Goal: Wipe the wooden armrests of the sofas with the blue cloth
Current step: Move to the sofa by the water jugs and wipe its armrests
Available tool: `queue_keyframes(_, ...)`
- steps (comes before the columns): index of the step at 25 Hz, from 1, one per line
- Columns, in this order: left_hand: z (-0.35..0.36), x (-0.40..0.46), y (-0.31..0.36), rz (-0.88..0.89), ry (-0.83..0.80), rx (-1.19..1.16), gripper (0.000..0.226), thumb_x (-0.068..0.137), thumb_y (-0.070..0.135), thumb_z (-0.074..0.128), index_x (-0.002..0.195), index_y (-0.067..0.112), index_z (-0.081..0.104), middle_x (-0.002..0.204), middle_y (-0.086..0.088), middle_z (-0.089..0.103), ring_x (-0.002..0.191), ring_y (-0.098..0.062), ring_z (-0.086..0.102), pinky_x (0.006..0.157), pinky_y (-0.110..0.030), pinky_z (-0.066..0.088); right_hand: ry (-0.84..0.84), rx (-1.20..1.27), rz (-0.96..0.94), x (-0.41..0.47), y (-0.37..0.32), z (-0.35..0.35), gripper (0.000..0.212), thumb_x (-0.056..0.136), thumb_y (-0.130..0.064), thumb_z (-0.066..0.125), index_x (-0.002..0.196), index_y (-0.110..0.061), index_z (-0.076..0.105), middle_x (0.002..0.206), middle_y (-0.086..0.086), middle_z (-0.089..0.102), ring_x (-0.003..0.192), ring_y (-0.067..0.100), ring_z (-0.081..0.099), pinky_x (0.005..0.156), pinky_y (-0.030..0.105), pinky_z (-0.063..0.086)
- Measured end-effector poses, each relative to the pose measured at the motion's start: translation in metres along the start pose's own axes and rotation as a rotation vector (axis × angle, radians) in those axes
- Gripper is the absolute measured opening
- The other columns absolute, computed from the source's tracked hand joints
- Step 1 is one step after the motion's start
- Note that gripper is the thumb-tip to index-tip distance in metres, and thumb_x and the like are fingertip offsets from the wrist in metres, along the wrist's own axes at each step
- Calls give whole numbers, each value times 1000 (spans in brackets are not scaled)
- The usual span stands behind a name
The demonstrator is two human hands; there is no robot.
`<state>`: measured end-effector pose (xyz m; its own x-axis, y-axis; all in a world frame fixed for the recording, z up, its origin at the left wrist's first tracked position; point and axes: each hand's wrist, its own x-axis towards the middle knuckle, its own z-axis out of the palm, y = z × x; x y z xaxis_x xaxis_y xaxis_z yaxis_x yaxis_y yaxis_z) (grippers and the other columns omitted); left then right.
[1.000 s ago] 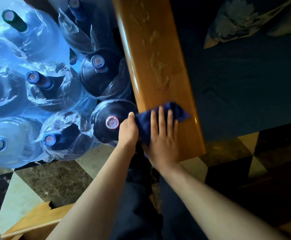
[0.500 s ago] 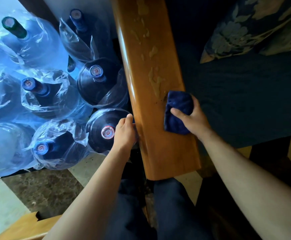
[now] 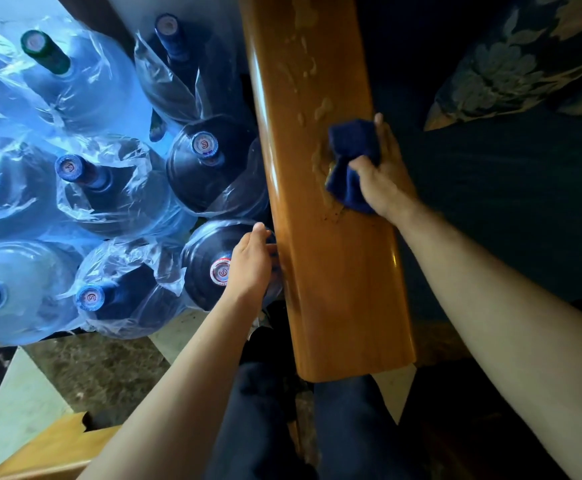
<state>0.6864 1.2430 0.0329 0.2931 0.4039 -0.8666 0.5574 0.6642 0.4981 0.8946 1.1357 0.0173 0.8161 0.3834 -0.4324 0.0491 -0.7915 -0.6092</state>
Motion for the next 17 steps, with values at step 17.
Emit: queue_keyframes(17, -3, -6, 3, -33, -4, -28, 46, 105, 43, 35, 104, 11, 67, 86, -8, 76, 74, -22, 70, 55, -29, 60, 75, -318, 51, -41, -26, 17, 80, 91, -31, 56, 160, -35, 16, 170, 13, 6, 154, 41, 9, 125, 58, 5)
